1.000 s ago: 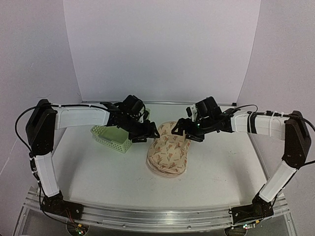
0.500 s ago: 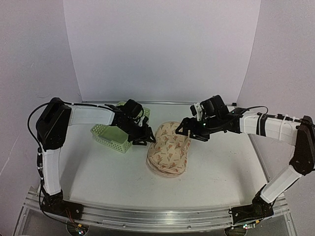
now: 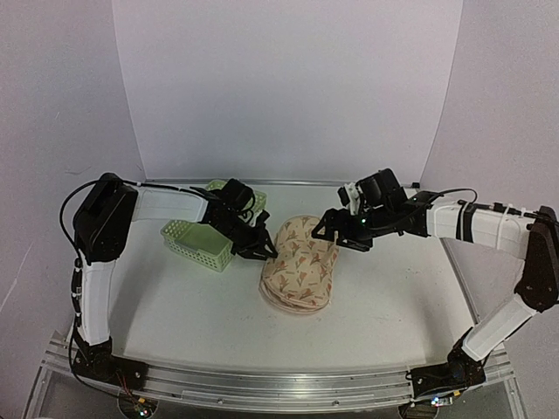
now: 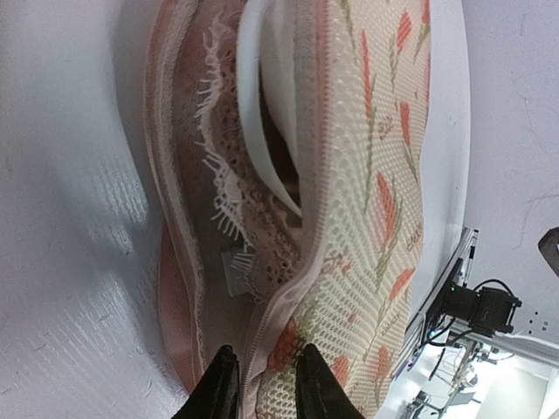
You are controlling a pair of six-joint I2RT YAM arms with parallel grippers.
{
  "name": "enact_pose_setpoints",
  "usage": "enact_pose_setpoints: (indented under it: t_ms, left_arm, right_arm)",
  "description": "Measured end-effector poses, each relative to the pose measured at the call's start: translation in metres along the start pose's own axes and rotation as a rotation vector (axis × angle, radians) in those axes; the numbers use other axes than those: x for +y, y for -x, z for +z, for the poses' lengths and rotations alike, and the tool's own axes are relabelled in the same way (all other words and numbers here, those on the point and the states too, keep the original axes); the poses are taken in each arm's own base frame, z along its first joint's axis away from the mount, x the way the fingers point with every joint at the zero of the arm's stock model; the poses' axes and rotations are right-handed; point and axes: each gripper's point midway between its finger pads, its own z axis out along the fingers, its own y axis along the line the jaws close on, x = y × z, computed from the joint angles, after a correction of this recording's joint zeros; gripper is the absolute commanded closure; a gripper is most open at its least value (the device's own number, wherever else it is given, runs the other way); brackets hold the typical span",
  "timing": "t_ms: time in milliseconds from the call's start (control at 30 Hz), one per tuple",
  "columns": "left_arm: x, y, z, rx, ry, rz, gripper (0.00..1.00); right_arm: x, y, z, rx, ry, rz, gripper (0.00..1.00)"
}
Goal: Unzip the laundry bag and remove the bra
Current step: Open the lid of the laundry bag.
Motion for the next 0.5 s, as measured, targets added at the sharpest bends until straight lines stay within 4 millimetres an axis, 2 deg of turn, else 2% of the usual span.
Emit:
enact_pose_setpoints:
  t_ms: [133,167,500]
  left_arm:
    - [-0.0025,0.0041,-0.0030,-0.002,-0.032,-0.003,0.99]
    - [-0.0028,0.0053,-0.0039,-0.004,-0.038,-0.003,1.00]
    - [0.0023,0.0048,-0.0032,-0.005,-0.044,-0.017,1.00]
  right_arm:
    - [0.0024,0.0013,-0.0037,-0.008,0.007,0.000,0.15]
    - [0.0027,0.0013,-0.0042,-0.008,0.009,0.001,0.15]
    - [-0.0001,-0.0034,-0.0031,0.003,0.006,0.012,0.15]
